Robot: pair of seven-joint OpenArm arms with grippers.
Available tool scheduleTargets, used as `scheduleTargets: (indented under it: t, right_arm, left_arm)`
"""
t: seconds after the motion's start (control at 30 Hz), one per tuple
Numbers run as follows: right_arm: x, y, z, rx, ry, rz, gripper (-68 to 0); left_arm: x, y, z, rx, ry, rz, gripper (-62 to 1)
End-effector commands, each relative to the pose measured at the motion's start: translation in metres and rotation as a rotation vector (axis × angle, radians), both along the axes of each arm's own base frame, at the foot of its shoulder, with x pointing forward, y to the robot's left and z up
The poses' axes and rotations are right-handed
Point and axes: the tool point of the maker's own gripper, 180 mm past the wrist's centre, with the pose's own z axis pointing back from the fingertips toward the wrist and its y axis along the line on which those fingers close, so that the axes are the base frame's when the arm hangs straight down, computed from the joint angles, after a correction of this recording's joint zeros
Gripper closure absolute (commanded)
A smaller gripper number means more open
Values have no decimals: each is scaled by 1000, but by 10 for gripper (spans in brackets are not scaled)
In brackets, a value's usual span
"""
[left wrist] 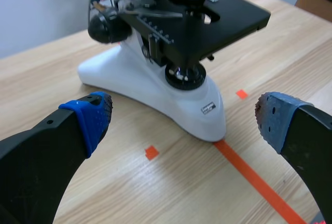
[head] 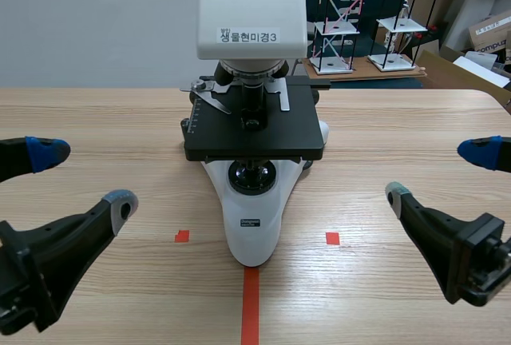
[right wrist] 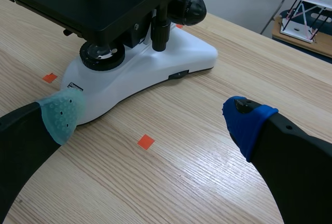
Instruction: Point at the objective lens
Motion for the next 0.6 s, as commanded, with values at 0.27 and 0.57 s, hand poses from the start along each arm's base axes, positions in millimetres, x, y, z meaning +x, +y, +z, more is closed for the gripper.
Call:
scheduleTargets:
  t: [0.27, 0.57]
  right_arm:
    - [4, 0, 7, 8, -28, -1, -578]
    - [4, 0, 7, 8, -28, -1, -578]
  left_arm:
    - [6, -3, 23, -77, -84, 7, -44]
    - [23, -16, 22, -103, -102, -25, -14]
